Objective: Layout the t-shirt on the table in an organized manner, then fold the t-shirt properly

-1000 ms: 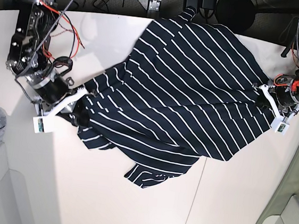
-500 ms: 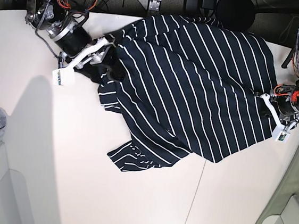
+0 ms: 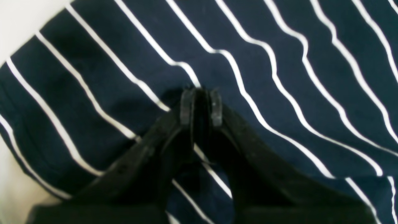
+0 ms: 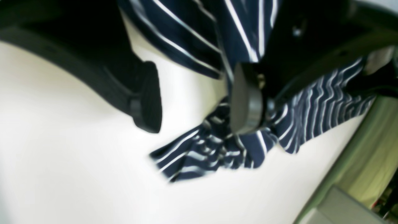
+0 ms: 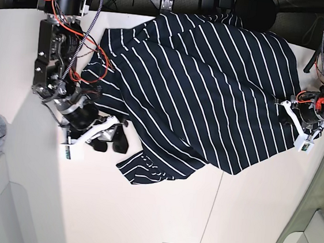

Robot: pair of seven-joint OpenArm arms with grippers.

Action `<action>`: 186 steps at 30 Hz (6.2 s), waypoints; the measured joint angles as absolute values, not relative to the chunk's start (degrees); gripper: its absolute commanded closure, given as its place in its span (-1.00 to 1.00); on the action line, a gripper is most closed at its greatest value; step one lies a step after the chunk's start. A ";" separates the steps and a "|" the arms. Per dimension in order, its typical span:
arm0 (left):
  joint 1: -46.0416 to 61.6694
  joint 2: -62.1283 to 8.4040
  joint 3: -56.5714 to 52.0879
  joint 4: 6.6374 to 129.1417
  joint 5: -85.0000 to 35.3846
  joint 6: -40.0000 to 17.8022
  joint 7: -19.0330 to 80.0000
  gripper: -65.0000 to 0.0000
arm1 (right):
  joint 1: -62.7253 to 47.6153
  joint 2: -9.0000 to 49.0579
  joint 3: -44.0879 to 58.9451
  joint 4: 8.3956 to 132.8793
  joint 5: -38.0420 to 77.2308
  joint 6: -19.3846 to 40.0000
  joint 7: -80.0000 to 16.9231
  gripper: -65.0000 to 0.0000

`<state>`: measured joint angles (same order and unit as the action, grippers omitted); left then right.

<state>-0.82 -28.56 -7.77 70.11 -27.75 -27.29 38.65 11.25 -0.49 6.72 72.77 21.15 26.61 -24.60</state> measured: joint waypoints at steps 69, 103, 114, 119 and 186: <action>-19.94 -22.94 18.17 75.31 -24.23 -29.56 38.06 0.05 | 1.54 -6.37 5.58 79.11 13.26 23.53 -34.76 0.32; -23.18 -34.24 19.55 71.13 -49.45 -37.32 48.38 1.00 | -7.88 5.41 6.28 86.70 20.38 26.11 -33.85 1.00; -15.25 -34.28 17.78 71.20 -56.47 -39.31 52.71 0.30 | -9.34 5.39 6.76 92.90 20.47 25.87 -32.03 0.15; -15.14 -34.46 9.37 71.20 -60.95 -39.31 53.30 0.30 | -5.61 4.10 6.61 97.69 23.40 26.52 -31.00 0.15; -16.86 -20.36 3.90 59.88 -54.00 -38.87 48.58 0.41 | 2.13 -5.85 -10.79 97.38 17.47 26.87 -38.35 0.09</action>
<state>-16.86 -20.36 3.90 59.88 -54.00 -38.87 48.58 2.13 -5.85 -10.79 97.38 17.47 26.87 -38.35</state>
